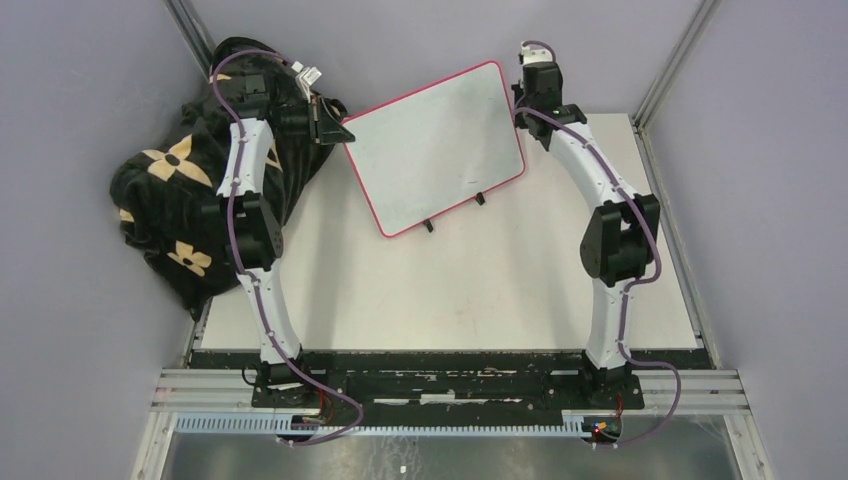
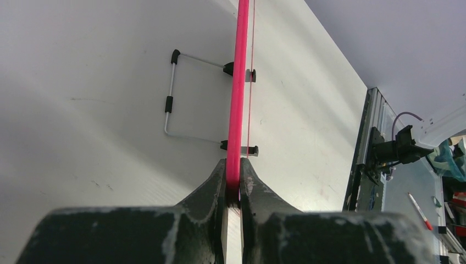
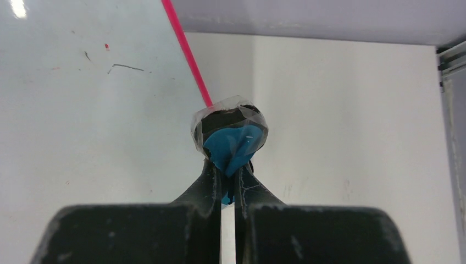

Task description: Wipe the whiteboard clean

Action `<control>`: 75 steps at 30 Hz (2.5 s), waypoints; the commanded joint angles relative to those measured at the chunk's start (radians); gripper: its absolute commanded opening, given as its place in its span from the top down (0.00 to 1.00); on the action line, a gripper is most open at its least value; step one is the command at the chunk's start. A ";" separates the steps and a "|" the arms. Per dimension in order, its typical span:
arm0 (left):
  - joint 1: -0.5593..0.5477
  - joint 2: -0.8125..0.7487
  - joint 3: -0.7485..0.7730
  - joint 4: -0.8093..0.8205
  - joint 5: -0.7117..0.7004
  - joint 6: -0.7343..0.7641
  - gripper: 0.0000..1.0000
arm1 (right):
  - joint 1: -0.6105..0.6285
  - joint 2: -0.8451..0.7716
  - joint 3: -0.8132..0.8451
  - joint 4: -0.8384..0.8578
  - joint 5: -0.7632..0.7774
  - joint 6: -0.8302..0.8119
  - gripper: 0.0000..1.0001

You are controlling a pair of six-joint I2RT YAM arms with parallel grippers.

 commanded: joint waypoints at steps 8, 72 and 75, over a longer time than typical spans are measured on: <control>0.002 0.012 0.037 0.004 -0.043 0.099 0.96 | -0.044 -0.298 -0.169 0.057 0.063 -0.026 0.99; -0.119 -0.600 -1.033 0.275 -0.868 -0.006 0.01 | -0.045 -0.420 -0.856 -0.427 -0.223 0.240 0.59; -0.124 -0.611 -1.038 0.275 -0.864 -0.010 0.01 | -0.045 -0.429 -0.865 -0.417 -0.249 0.236 0.55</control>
